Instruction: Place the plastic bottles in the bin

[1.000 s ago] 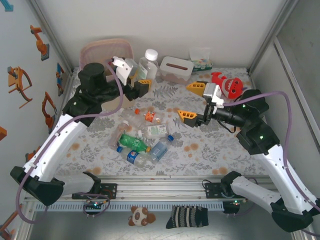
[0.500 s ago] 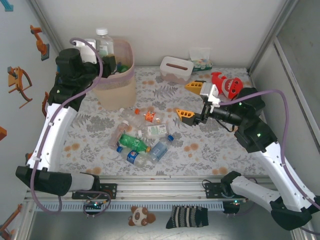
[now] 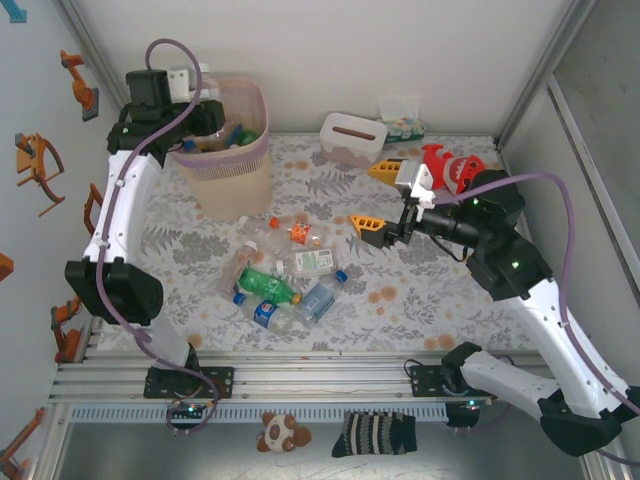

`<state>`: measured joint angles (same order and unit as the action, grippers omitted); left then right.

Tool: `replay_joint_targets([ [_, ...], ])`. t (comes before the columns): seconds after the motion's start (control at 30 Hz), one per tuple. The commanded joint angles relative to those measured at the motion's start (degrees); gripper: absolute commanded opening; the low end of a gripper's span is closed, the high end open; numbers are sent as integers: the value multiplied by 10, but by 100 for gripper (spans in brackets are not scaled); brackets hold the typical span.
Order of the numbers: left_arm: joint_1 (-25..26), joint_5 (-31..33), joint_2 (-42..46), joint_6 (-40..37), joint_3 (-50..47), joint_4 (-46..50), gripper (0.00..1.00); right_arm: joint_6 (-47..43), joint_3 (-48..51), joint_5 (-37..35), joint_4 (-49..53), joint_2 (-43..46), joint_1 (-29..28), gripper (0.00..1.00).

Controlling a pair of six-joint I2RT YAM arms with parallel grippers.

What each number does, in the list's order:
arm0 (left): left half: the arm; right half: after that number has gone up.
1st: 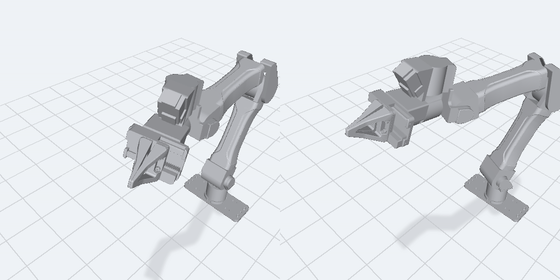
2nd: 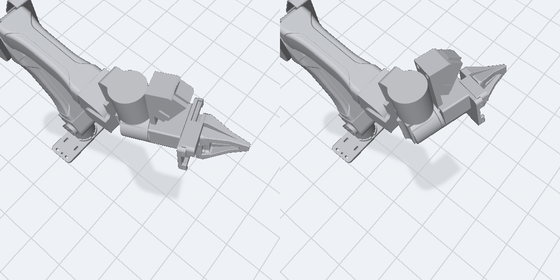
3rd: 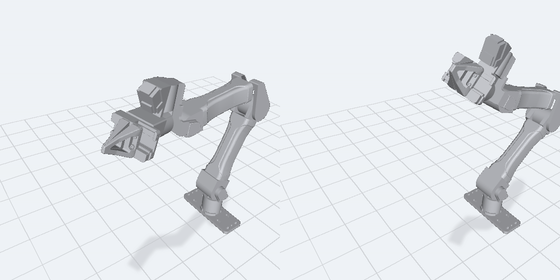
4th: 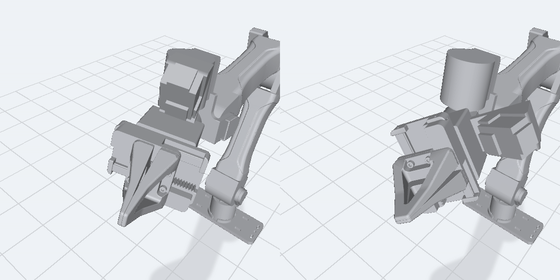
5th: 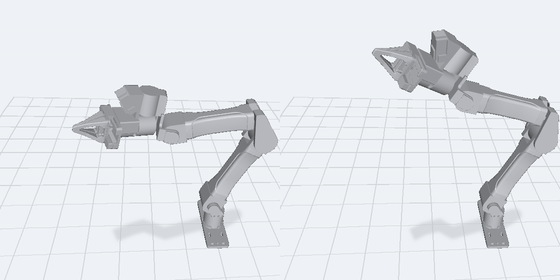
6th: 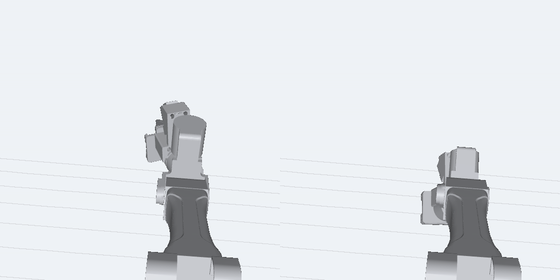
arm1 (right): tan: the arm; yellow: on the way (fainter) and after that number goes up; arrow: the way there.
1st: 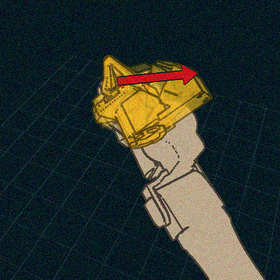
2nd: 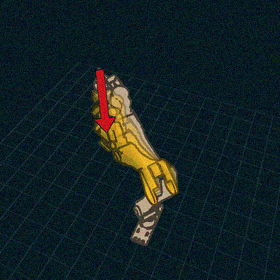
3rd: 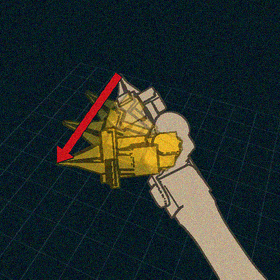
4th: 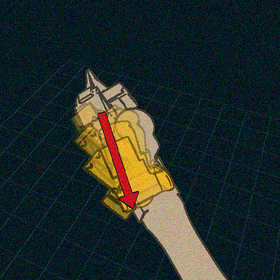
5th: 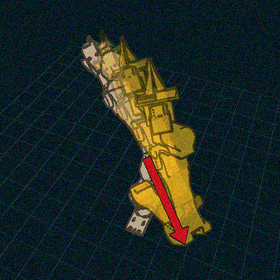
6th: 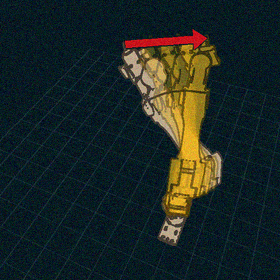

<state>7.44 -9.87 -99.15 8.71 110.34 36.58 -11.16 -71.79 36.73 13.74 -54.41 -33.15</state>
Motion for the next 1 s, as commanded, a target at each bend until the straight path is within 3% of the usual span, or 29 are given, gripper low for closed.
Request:
replay_joint_targets([
  [0.0, -9, -43, -26, -9, 37, 80, 44, 11, -26, 0, 1, 0, -1, 83],
  [0.4, -12, -94, -146, -38, 137, 230, 51, 33, -30, 3, -8, -10, -1, 83],
  [0.83, -13, -88, -128, -36, 147, 213, 78, 33, -33, -1, -1, -3, -1, 83],
  [0.97, -13, -85, -113, -34, 150, 205, 81, 33, -28, -5, -3, 2, -1, 83],
])
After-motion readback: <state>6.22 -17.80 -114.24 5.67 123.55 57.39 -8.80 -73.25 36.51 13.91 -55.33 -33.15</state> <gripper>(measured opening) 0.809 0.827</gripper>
